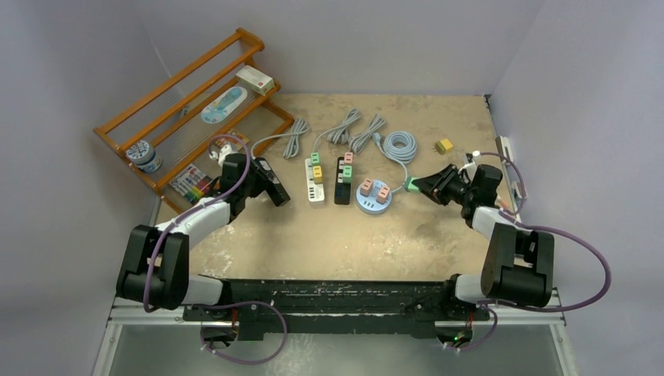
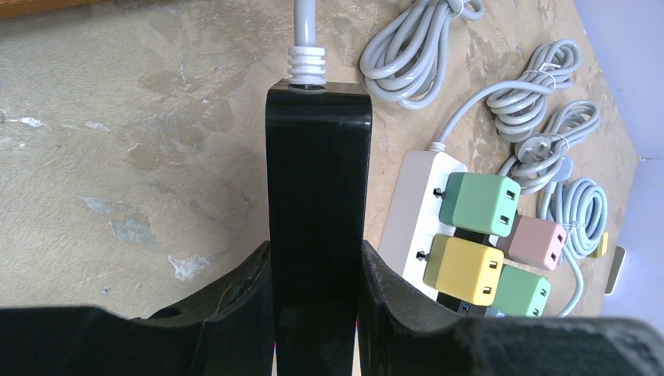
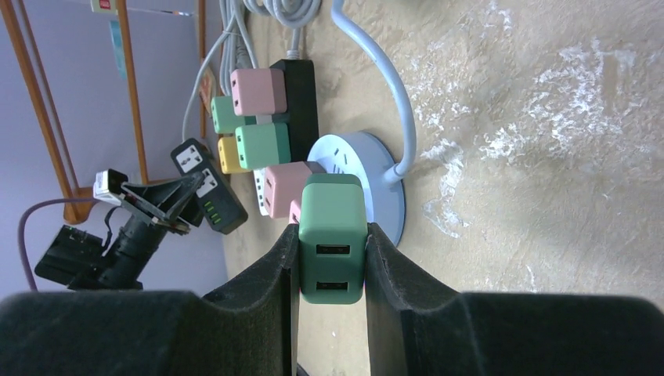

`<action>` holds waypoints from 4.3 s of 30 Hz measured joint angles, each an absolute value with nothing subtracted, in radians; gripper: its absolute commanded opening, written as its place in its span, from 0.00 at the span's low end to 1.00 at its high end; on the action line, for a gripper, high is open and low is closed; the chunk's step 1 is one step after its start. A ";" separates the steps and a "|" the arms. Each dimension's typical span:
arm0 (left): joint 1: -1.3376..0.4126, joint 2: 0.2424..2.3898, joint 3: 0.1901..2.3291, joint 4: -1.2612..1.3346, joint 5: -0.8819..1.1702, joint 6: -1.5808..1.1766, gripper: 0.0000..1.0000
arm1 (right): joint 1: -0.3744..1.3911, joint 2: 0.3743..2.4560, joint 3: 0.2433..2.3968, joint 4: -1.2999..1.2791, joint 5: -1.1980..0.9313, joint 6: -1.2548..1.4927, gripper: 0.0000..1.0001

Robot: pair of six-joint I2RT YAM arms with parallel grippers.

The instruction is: Pull the plug off the socket

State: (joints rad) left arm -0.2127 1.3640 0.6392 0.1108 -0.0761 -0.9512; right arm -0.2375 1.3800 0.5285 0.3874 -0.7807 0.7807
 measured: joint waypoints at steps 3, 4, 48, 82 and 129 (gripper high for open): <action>-0.213 1.370 0.639 0.113 -0.075 -0.953 0.00 | -0.242 1.375 0.502 0.419 -0.777 0.807 0.00; -0.213 1.374 0.639 0.115 -0.073 -0.956 0.00 | -0.243 1.372 0.487 0.429 -0.777 0.815 0.00; -0.182 1.459 0.748 -0.028 0.007 -0.931 0.51 | -0.542 1.501 0.603 0.093 -0.603 0.590 0.90; -0.175 1.191 1.291 -0.360 0.413 -0.294 0.80 | 0.583 1.683 1.266 0.029 0.080 0.253 0.96; -0.180 0.836 1.354 -0.298 0.252 -0.413 0.88 | 0.744 2.033 1.665 -0.123 0.049 0.253 0.92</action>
